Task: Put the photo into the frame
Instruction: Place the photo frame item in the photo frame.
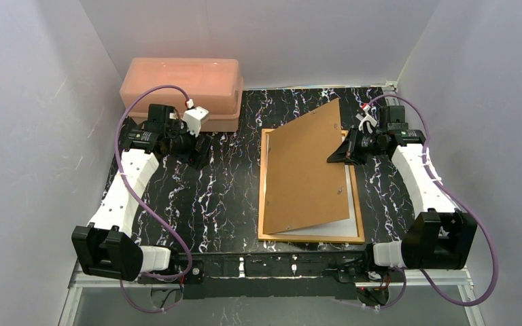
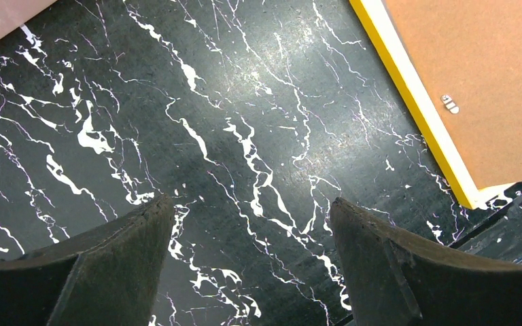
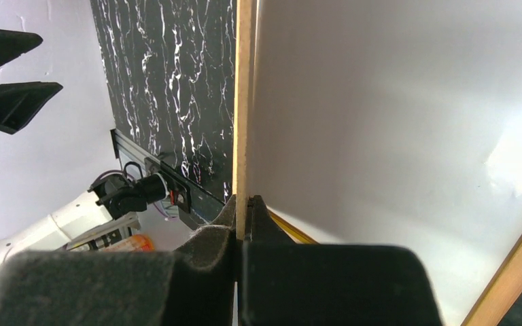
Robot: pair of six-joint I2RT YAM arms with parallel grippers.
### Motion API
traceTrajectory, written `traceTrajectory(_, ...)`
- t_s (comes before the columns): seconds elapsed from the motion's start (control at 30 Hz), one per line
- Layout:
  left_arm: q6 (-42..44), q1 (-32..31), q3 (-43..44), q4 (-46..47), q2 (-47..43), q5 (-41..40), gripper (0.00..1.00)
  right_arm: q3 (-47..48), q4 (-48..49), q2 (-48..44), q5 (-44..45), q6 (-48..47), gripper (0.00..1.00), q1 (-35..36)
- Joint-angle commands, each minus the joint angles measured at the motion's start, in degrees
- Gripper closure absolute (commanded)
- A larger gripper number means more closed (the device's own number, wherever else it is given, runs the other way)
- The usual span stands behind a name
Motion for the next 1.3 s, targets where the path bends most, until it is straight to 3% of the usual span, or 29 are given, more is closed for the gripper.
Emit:
traceTrajectory(0.0,-0.1,-0.3,-0.9,0.1,-2.1,0.5,0.17,-0.9,2.0,0.3,-2.7,-1.9,0.99,0.1)
traceTrajectory(0.63,0.4,-1.1,-2.0,0.3,-2.5,-0.5,0.16,-2.5,4.8,2.2,-4.9,-3.0,0.99,0.1)
traceTrajectory(0.9,0.5,-1.2,-1.7,0.1,-2.4,-0.5,0.16,-3.9,4.6,2.8,-1.8,-4.0,0.99,0.1)
traceTrajectory(1.07,0.8,-1.3,-1.7,0.0,-2.4,-0.9,0.16,-4.2,2.9,3.3,2.2,-5.7,0.86,0.5)
traceTrajectory(1.27,0.7,-1.3,-2.0,0.1,-2.5,-0.9,0.16,-4.3,2.0,3.1,7.1,-5.8,0.61,0.7)
